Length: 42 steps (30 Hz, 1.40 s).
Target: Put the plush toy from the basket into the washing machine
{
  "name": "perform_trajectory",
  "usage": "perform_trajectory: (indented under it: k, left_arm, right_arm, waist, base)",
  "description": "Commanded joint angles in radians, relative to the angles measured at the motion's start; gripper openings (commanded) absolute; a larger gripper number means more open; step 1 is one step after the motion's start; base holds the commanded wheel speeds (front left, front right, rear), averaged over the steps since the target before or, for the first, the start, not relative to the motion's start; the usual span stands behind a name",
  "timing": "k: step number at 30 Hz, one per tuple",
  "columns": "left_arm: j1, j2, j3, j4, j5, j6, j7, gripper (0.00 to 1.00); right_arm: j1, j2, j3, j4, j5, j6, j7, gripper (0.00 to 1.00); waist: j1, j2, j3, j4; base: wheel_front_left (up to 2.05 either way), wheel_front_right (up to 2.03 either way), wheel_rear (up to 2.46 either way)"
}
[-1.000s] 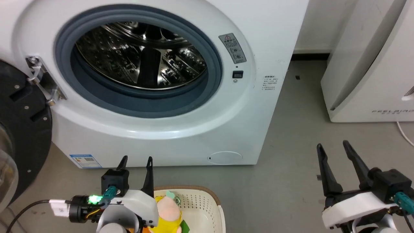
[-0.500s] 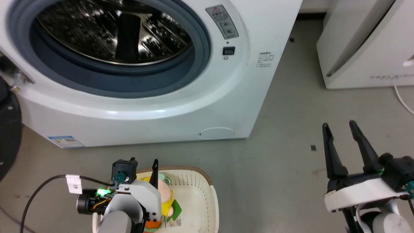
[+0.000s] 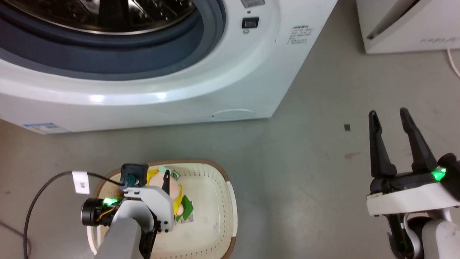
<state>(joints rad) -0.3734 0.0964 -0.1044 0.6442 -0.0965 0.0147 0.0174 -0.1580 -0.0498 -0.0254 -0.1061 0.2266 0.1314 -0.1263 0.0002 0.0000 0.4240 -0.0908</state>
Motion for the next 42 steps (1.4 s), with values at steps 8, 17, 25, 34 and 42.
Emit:
perform_trajectory:
  k: [8, 17, 25, 34, 42]
  left_arm:
    - [-0.086, 0.026, -0.018, 0.098, -0.025, 0.007, 0.004, 1.00]
    - [-0.152, 0.045, -0.015, 0.191, -0.068, 0.027, -0.005, 1.00]
    - [-0.209, 0.065, -0.042, 0.273, -0.080, 0.032, 0.005, 1.00]
    - [-0.280, 0.078, -0.065, 0.366, -0.103, 0.044, -0.002, 1.00]
    - [-0.330, 0.073, -0.090, 0.437, -0.118, 0.049, -0.027, 0.10]
  right_arm:
    - [-0.060, 0.000, -0.010, -0.030, 0.046, 0.000, -0.025, 1.00]
    - [-0.098, 0.000, -0.020, -0.047, 0.071, 0.000, -0.043, 1.00]
    - [-0.128, 0.000, -0.022, -0.063, 0.100, 0.000, -0.060, 1.00]
    - [-0.162, 0.000, -0.030, -0.075, 0.132, -0.001, -0.079, 1.00]
    - [-0.185, 0.000, -0.040, -0.079, 0.152, -0.001, -0.093, 1.00]
  waist:
    - [-0.0001, 0.0000, 0.117, -0.021]
    - [-0.0002, 0.0000, 0.202, -0.028]
    - [-0.0002, 0.0000, 0.268, -0.043]
    - [-0.0002, 0.0000, 0.337, -0.058]
    - [-0.0002, 0.0000, 0.365, -0.056]
  base:
    - [0.00, 0.00, 0.00]
    - [0.00, 0.00, 0.00]
    - [0.00, 0.00, 0.00]
    - [0.00, 0.00, 0.00]
    - [0.00, 0.00, 0.00]
